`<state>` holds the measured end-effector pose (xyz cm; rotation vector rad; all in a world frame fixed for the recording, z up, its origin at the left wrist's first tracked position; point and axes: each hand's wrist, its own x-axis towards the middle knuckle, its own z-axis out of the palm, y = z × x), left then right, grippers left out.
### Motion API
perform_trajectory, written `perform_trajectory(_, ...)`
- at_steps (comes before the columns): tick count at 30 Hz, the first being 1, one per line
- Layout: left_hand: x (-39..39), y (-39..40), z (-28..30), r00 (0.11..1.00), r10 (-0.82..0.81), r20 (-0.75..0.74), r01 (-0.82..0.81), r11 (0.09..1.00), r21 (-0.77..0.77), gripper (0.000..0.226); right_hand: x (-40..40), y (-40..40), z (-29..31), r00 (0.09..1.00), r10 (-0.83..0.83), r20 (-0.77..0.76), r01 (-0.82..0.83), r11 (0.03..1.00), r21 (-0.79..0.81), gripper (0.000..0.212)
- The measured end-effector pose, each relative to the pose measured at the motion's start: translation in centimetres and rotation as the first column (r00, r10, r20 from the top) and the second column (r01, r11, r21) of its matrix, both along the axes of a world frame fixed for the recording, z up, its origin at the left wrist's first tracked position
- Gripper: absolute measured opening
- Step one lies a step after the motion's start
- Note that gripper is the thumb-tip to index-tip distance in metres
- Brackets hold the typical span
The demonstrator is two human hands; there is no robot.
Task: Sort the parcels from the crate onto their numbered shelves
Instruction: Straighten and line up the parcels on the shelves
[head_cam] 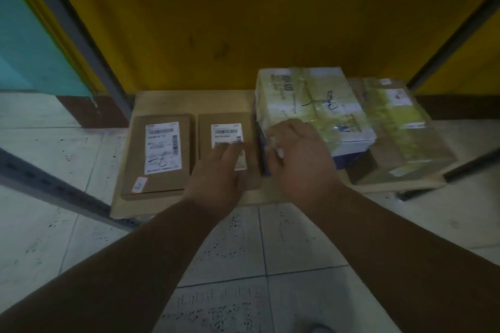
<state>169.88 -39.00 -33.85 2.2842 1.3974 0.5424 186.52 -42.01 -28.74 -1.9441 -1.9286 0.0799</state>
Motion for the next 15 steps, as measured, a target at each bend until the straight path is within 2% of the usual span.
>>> perform_trajectory(2,2.5,0.8,1.0,0.989,0.005,0.146,-0.003,1.0,-0.017,0.054,3.7,-0.4,0.3,0.997,-0.077,-0.005,0.077,0.996,0.049,0.026)
perform_trajectory(4,4.4,1.6,1.4,0.979,-0.016,0.204,0.026,0.998,-0.049,0.059,7.2,-0.6,0.1,0.989,-0.131,0.061,0.13,0.991,0.033,0.036)
perform_trajectory(6,5.8,2.3,1.0,0.988,-0.032,0.153,0.043,0.997,-0.069,0.061,10.5,-0.6,-0.5,0.972,-0.179,0.153,0.192,0.978,-0.077,0.045)
perform_trajectory(9,6.8,2.9,0.5,0.996,-0.016,0.093,0.021,0.998,-0.057,0.046,13.9,-0.4,-1.3,0.965,-0.165,0.206,0.217,0.941,-0.261,0.054)
perform_trajectory(15,7.4,2.6,0.3,0.994,0.037,0.104,-0.031,0.998,-0.058,0.037,14.1,-0.2,-1.5,0.968,-0.195,0.159,0.229,0.945,-0.232,0.042)
